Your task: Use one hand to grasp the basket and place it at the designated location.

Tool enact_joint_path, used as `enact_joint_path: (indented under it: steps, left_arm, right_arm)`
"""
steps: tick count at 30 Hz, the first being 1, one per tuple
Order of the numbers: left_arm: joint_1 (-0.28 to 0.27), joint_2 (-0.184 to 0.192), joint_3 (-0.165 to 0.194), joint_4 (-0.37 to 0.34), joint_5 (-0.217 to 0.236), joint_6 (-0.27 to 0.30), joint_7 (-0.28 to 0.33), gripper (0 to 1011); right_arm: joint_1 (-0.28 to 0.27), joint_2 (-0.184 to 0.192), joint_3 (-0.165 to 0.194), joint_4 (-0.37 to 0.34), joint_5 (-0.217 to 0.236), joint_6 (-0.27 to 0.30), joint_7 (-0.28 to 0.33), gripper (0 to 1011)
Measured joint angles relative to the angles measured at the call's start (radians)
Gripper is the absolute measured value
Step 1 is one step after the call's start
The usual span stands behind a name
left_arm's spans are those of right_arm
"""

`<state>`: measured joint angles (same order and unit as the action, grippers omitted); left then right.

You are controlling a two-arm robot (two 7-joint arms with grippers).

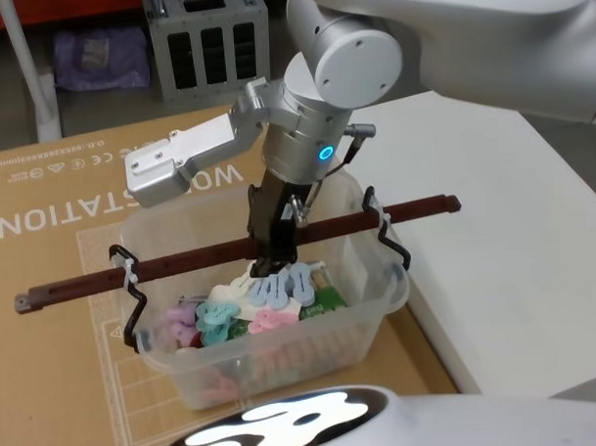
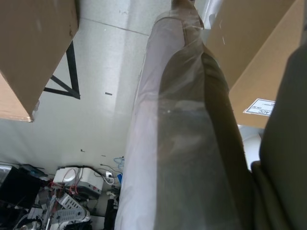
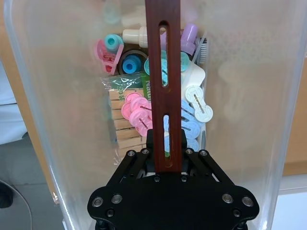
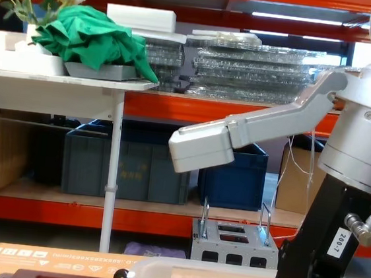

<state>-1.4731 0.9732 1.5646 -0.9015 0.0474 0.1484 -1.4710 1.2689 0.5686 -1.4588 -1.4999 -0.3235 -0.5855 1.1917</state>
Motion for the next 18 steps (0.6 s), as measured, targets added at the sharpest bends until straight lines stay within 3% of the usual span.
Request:
enact_joint_path:
  steps: [18]
  left_arm:
    - [0.0,0.0,0.0,0.0,0.0,0.0,0.0,0]
  right_arm:
    - [-0.002,0.006,0.003,0.001,0.005,-0.004,-0.002,210]
